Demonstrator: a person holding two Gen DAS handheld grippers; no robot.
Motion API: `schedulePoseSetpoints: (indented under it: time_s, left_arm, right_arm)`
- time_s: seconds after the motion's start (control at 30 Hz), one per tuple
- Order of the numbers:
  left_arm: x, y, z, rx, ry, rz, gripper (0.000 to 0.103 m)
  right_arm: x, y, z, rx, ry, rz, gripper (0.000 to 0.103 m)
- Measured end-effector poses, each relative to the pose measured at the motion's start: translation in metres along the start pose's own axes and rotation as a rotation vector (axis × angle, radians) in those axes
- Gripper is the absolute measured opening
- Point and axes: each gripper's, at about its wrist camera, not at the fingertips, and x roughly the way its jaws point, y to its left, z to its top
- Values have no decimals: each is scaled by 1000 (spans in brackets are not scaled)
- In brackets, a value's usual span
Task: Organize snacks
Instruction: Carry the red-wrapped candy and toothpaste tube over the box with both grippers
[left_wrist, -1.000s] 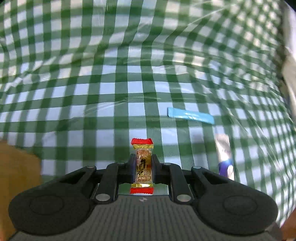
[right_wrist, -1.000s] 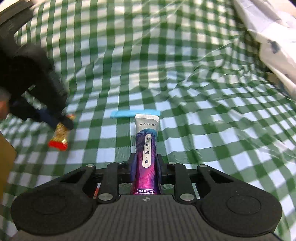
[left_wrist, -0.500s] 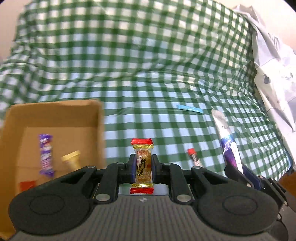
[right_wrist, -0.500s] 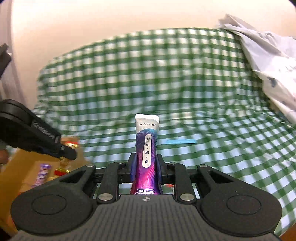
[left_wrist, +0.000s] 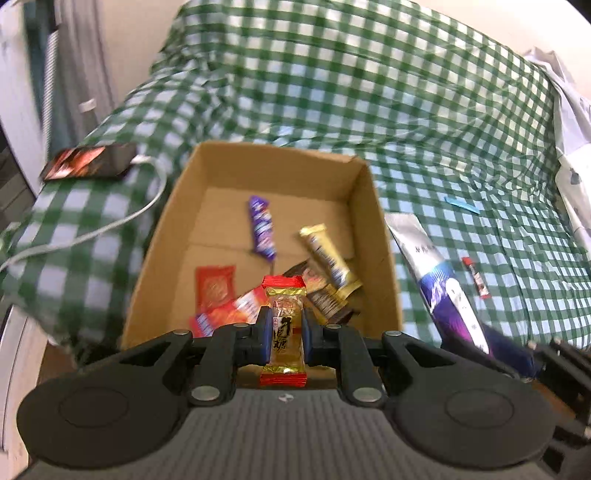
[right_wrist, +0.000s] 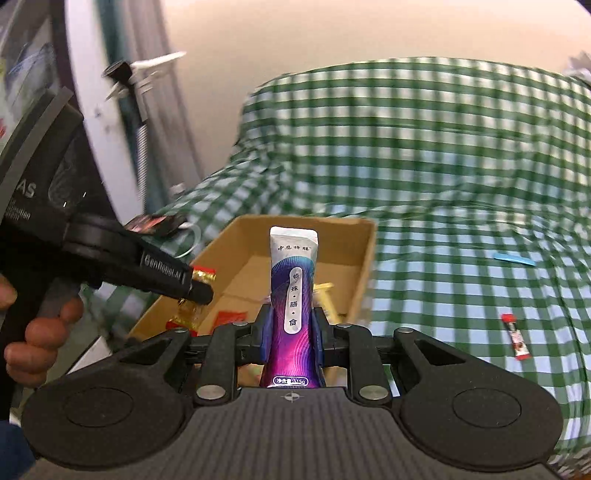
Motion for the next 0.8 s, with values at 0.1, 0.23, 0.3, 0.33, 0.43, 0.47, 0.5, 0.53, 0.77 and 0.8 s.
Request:
schedulePoseSetpoints:
  time_s: [0.1, 0.23, 0.3, 0.33, 0.43, 0.47, 0.5, 0.53, 0.77, 0.8]
  left_arm:
    - [-12, 17, -17, -24, -10, -5, 18]
    - [-27, 35, -28, -54, -42, -24, 18]
    - [-33, 39, -31, -60, -60, -32, 18]
    - [-35, 40, -32, -63, -66, -38, 18]
    - [-41, 44, -35, -77, -76, -57, 18]
    - [-43, 45, -36, -82, -79, -62, 18]
    - [-44, 47, -37, -87, -83, -66, 18]
    - [-46, 48, -37, -92, -88, -70, 18]
    - [-49, 55, -39, -109, -100, -78, 18]
    - [-49, 55, -40, -110, -99, -78, 18]
  right_arm:
    - [-4, 23, -3, -57, 12, -4, 23]
    - [-14, 45, -5, -107, 9, -22, 23]
    - [-21, 53, -6, -124, 5, -33, 23]
    - [-24, 57, -8, -132, 2, -38, 23]
    - [-30, 64, -7, -153, -6, -55, 23]
    - [-33, 66, -8, -159, -8, -60, 23]
    - [-35, 68, -8, -166, -9, -64, 23]
    - [-35, 69, -7, -171, -9, -66, 23]
    - [-38, 81, -8, -208, -10, -68, 23]
    - [-38, 82, -8, -211, -8, -69, 23]
